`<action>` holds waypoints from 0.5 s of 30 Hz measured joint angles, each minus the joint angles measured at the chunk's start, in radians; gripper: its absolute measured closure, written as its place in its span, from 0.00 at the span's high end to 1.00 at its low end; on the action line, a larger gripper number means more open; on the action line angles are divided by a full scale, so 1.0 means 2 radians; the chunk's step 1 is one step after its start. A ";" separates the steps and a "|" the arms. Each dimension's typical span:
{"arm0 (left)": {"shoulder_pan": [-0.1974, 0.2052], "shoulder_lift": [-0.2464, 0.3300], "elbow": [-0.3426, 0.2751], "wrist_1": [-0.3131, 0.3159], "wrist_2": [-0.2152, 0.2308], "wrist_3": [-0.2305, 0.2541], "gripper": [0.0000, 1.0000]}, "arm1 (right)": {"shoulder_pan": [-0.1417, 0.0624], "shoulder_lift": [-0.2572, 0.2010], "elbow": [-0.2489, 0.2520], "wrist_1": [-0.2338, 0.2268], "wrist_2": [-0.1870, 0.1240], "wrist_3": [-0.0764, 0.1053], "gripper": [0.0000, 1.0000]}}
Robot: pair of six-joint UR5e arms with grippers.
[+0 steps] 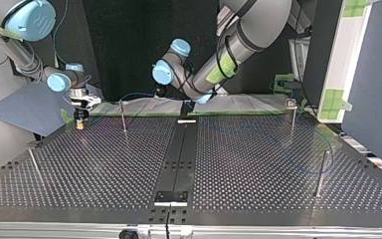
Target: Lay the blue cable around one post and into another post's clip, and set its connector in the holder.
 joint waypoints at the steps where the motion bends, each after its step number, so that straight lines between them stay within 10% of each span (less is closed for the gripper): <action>1: 0.000 0.000 0.000 0.000 0.000 -0.001 0.16 | 0.000 0.000 0.000 0.000 0.000 0.000 0.00; 15: 0.000 0.000 0.000 0.000 0.005 -0.011 0.09 | 0.001 0.001 0.000 -0.001 -0.001 0.000 0.00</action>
